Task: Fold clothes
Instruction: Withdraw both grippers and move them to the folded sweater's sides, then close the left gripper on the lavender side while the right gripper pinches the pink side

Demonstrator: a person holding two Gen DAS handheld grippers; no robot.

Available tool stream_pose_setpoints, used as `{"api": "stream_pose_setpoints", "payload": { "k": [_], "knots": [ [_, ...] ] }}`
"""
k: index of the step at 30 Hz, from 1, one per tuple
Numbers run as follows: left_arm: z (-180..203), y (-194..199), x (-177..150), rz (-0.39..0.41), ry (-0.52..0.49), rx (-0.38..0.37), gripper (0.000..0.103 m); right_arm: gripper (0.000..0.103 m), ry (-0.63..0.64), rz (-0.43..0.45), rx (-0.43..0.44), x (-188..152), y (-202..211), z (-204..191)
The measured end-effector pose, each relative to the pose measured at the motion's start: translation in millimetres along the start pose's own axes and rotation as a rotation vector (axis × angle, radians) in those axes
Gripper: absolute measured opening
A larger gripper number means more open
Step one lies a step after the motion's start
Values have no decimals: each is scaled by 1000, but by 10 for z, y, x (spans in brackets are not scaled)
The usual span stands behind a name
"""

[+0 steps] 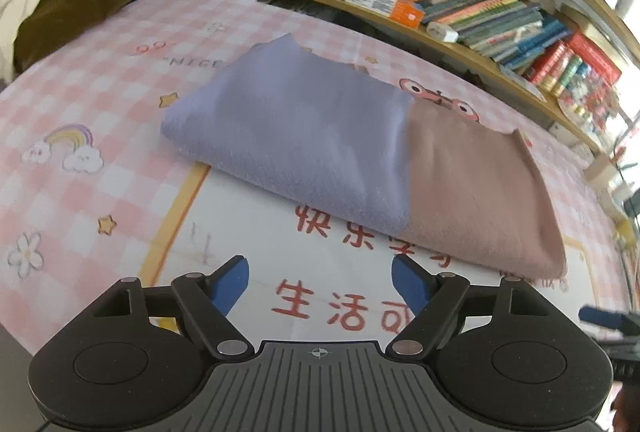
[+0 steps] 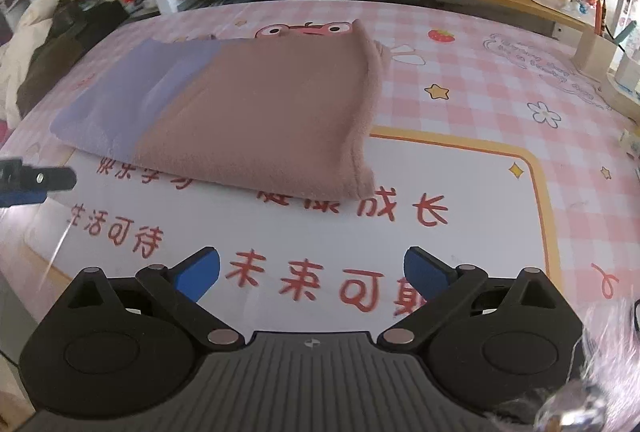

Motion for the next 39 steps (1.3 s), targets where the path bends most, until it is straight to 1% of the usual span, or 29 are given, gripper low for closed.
{"api": "stream_pose_setpoints", "payload": {
  "k": [5,9,11,12,16,19,23,25,27,29,30,31,32,33,34,37,38,39],
  "knots": [
    [-51,-79,88,-19,100,5,81,99,-7,31,-3,5,71,106],
    [-123,-118,174,-18,143,-11,82,99,-33,41,-4,41,70,170],
    [-193,-144,232,-4,193,-30,82,99,-38,51,-11,77,79,183],
    [-237,-156,263,6,219,-28,82,99,-40,59,-16,99,89,197],
    [-430,-207,388,55,324,9,82,99,-78,89,-37,180,120,274],
    [-547,-261,467,64,378,-18,82,99,-128,110,-57,231,110,344],
    [-705,-327,526,70,460,-49,82,98,-163,114,-85,278,71,392],
    [-798,-356,549,76,522,-86,79,96,-180,119,-97,308,55,429],
    [-873,-400,567,73,583,-129,78,89,-193,117,-100,345,28,466],
    [-923,-451,575,67,627,-148,75,73,-204,108,-103,380,-13,497],
    [-948,-476,579,64,649,-158,66,70,-211,102,-106,395,-36,514],
    [-973,-501,584,61,671,-167,59,63,-218,97,-109,410,-58,532],
    [-998,-526,588,58,693,-177,56,57,-228,90,-111,418,-85,546],
    [-1023,-551,592,55,715,-187,48,55,-238,84,-114,426,-112,561],
    [-1050,-575,596,53,745,-195,43,52,-248,75,-117,431,-143,573],
    [-1141,-634,600,52,867,-221,43,44,-262,57,-124,445,-231,593],
    [-1159,-647,605,50,894,-226,43,39,-264,53,-124,449,-261,599],
    [-1170,-658,612,47,913,-228,43,36,-269,46,-122,449,-292,602]
  ]
}}
Point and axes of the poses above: each gripper's, at about its wrist camera, not at the fingertips, and y roughly against the way its jaws point, z to its right, x to its top, the point moved 4 cm from there along -y, roughly the way its jaws point, and after that the axes turned 10 degrees about y, right-handed, at the moved point
